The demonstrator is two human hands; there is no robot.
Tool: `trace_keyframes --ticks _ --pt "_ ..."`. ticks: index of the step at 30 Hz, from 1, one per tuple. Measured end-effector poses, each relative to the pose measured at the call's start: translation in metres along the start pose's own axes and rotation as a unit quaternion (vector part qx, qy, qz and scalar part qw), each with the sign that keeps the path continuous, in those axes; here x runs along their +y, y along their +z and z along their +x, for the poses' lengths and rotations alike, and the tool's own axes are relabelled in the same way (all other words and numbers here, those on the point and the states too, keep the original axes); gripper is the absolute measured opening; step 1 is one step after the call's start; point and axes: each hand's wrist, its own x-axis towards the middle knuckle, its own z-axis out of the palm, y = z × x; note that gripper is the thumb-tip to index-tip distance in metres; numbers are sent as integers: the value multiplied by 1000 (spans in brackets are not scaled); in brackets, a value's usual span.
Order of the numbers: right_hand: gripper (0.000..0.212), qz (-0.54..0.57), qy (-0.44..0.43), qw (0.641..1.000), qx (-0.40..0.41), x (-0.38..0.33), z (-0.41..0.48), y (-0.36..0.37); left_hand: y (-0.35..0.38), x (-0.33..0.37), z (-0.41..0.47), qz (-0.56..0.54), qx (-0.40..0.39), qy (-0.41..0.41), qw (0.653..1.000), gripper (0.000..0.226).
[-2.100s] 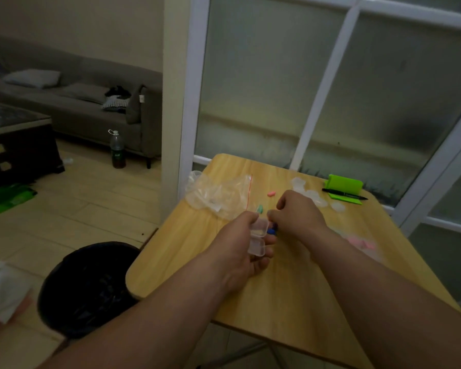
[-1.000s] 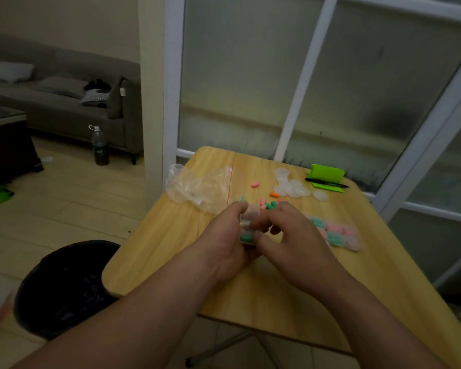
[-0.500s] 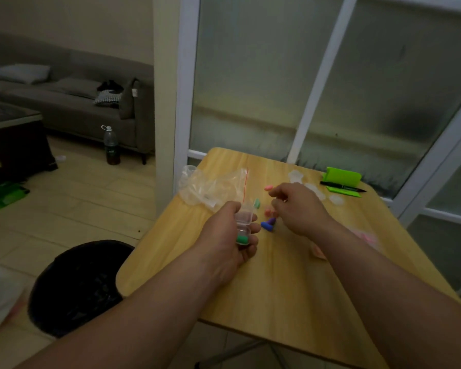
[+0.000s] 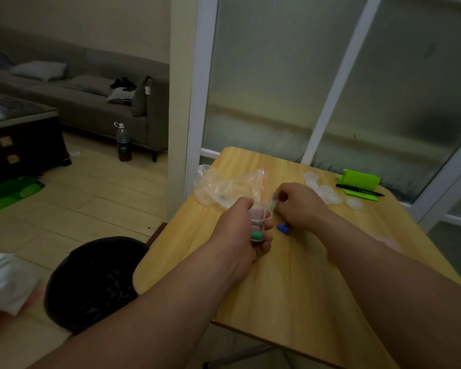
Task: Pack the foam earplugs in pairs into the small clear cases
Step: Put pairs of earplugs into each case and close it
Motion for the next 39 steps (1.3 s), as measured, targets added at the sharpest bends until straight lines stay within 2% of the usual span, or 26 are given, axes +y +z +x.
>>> trace_keyframes --ticks 3,7,14,20,25,30,34,39 --pt "11 57 12 998 38 7 -10 -5 3 -1 -1 1 3 0 1000 45" --pt "16 113 30 989 88 19 -46 -25 13 -4 -7 6 -15 -6 1000 43" --pt "11 286 46 946 147 16 -126 -51 33 -19 -11 10 -71 -33 997 42" --pt "11 231 -28 963 134 -5 -154 -48 44 -32 -21 10 -90 -40 995 34" --pt "10 170 -37 979 104 -1 -154 -39 48 -37 -19 -6 -104 -50 993 37" --pt "8 158 -33 984 78 0 -153 -38 49 -38 -17 -7 -103 -54 993 35" --pt "7 201 -30 975 91 4 -152 -40 48 -36 -16 15 -103 -46 994 33" --pt "5 308 41 940 144 11 -145 -46 44 -34 -17 45 -129 -47 989 34"
